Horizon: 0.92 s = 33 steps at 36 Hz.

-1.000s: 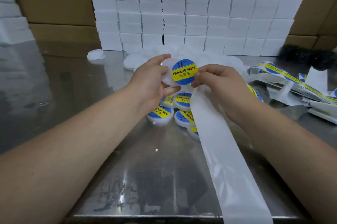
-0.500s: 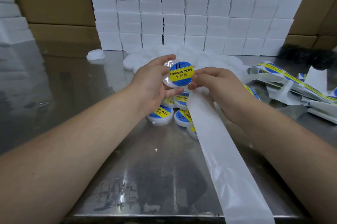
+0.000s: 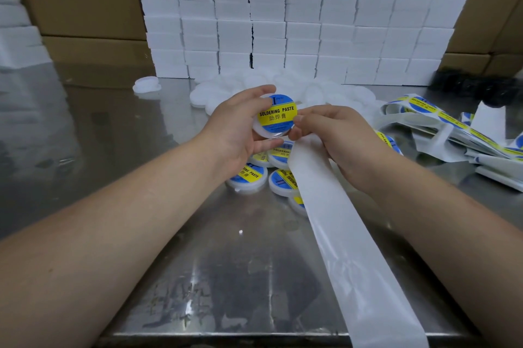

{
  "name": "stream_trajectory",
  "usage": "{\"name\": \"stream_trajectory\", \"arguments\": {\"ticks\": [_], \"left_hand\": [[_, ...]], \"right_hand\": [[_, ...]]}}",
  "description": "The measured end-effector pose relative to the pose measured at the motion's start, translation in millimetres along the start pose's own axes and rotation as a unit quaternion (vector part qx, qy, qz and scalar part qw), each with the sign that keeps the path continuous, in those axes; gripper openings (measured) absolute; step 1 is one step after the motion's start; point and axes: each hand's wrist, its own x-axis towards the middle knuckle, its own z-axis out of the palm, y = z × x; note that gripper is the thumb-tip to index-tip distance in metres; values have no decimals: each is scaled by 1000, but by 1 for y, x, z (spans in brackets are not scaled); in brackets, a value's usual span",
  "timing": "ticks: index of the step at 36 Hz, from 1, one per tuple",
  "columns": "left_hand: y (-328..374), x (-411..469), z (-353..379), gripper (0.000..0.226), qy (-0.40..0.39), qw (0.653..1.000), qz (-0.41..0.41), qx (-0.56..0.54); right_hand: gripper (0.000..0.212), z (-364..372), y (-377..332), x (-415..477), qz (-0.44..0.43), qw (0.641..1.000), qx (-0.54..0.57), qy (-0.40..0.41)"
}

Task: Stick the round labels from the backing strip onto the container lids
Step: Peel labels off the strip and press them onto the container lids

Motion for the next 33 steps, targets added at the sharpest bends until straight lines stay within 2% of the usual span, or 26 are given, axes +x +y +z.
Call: {"name": "stream_trajectory", "arguments": {"ticks": [33], "left_hand": [[-1, -3, 2, 23, 4, 1000, 9, 16]], "right_hand": [[14, 0, 3, 3, 4, 1000, -12, 0]]}}
